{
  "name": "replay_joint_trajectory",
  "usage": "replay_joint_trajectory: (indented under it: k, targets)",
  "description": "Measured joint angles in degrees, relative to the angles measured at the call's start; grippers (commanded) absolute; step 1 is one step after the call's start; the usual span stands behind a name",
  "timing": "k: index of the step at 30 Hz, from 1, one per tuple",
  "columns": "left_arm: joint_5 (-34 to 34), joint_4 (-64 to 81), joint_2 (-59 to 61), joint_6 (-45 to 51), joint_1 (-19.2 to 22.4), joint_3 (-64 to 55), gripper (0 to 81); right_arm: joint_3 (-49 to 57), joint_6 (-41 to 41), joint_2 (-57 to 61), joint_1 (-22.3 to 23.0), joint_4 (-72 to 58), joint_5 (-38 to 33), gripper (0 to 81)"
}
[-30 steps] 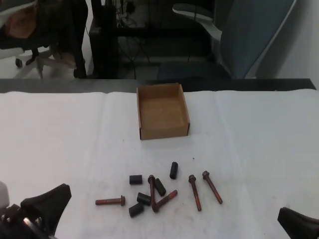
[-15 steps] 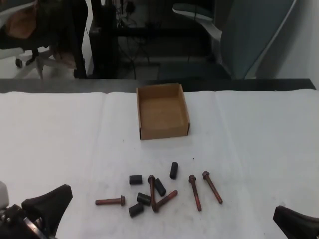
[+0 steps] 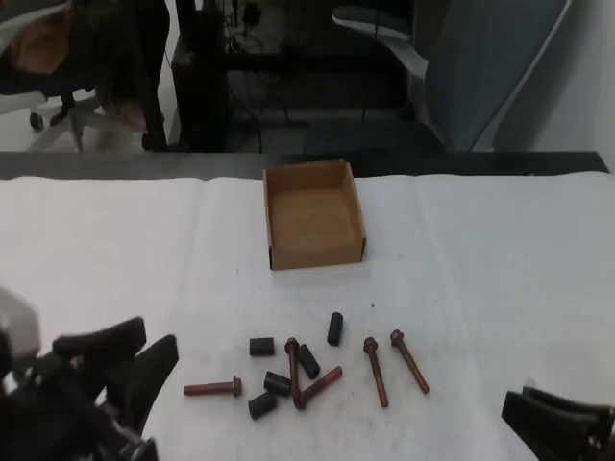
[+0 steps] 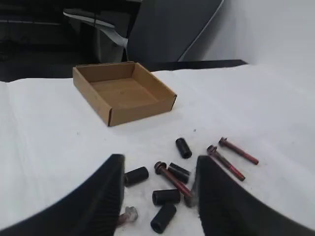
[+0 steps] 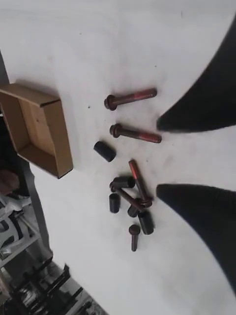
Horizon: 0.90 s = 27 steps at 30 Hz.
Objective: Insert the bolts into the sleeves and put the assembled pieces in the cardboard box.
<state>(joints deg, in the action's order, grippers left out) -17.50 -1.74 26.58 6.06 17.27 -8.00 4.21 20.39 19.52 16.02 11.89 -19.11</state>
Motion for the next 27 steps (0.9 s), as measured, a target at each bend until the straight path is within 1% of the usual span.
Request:
replay_joint_trajectory:
  k: [1, 5, 11, 14, 17, 21, 27]
  targets:
    - [0.56, -1.59, 2.68, -2.13, 0.61, -2.08, 46.1, 2.1, -1.06, 2.88, 0.36, 1.19, 0.74, 26.5]
    - [1.12, -6.47, 16.05, -10.87, 1.81, -11.31, 46.1, 12.16, -8.01, 16.51, 1.05, 6.84, 2.12, 26.3]
    - [1.64, -11.43, 41.27, -26.34, 1.83, -27.34, 46.1, 33.2, -20.98, 45.86, 1.05, 17.54, 4.48, 26.3]
    - [2.32, -17.6, 51.72, -34.25, 1.98, -35.44, 46.1, 42.64, -26.16, 57.75, 1.05, 24.3, 6.19, 26.3]
    - [3.23, -23.1, 60.4, -41.22, 2.36, -42.26, 46.1, 50.26, -29.84, 67.15, 1.24, 29.3, 7.34, 26.3]
    - [6.1, -27.8, 68.51, -49.63, 3.88, -48.55, 46.1, 55.97, -32.83, 75.4, 2.26, 31.84, 7.62, 26.3]
    - [11.19, -32.52, 73.6, -59.46, 7.67, -52.09, 46.1, 57.09, -34.34, 81.27, 6.03, 32.96, 8.11, 26.3]
